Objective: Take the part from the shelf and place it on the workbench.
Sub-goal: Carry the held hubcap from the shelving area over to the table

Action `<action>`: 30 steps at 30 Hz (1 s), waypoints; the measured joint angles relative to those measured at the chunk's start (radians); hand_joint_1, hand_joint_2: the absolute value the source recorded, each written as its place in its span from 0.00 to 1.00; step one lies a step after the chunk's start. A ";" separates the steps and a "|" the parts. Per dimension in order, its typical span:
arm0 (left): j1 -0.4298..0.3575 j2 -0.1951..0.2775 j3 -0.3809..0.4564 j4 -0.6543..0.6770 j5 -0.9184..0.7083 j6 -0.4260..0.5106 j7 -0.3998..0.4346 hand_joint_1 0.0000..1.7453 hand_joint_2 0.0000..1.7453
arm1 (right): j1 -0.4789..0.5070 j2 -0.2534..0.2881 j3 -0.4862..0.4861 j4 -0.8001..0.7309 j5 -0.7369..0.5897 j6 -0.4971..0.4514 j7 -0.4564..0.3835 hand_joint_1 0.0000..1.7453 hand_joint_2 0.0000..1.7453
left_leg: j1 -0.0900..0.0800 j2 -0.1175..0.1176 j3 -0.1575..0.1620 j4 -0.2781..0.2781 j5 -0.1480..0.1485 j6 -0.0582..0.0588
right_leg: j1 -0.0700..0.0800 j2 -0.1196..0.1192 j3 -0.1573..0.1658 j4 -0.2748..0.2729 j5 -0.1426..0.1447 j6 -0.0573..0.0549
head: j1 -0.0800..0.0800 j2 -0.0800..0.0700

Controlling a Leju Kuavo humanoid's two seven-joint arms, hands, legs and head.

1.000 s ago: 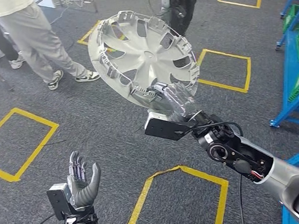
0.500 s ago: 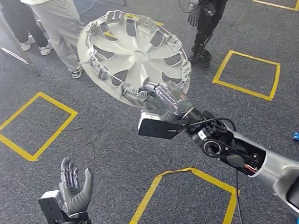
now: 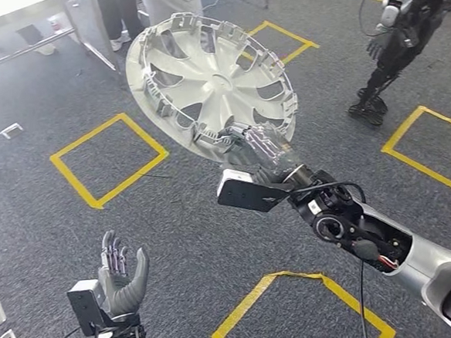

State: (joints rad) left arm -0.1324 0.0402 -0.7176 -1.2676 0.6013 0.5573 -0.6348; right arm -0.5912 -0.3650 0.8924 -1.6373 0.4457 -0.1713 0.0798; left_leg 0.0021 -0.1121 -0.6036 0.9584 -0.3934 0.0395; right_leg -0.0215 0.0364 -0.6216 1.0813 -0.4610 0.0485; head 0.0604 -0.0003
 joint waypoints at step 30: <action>-0.009 -0.001 0.000 0.000 -0.011 -0.032 0.012 0.00 1.00 | 0.044 -0.037 -0.020 -0.048 0.033 -0.033 0.049 1.00 1.00 | -0.005 0.018 -0.011 -0.002 0.006 0.002 | 0.003 -0.019 -0.014 0.047 -0.031 0.001 | -0.004 0.000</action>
State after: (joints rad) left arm -0.1417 0.0395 -0.7176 -1.2673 0.5900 0.5255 -0.6225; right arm -0.5473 -0.4025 0.8728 -1.6851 0.4789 -0.2044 0.1291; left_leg -0.0031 -0.0945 -0.6143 0.9563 -0.3871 0.0413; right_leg -0.0185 0.0177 -0.6355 1.1285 -0.4918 0.0499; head 0.0562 -0.0004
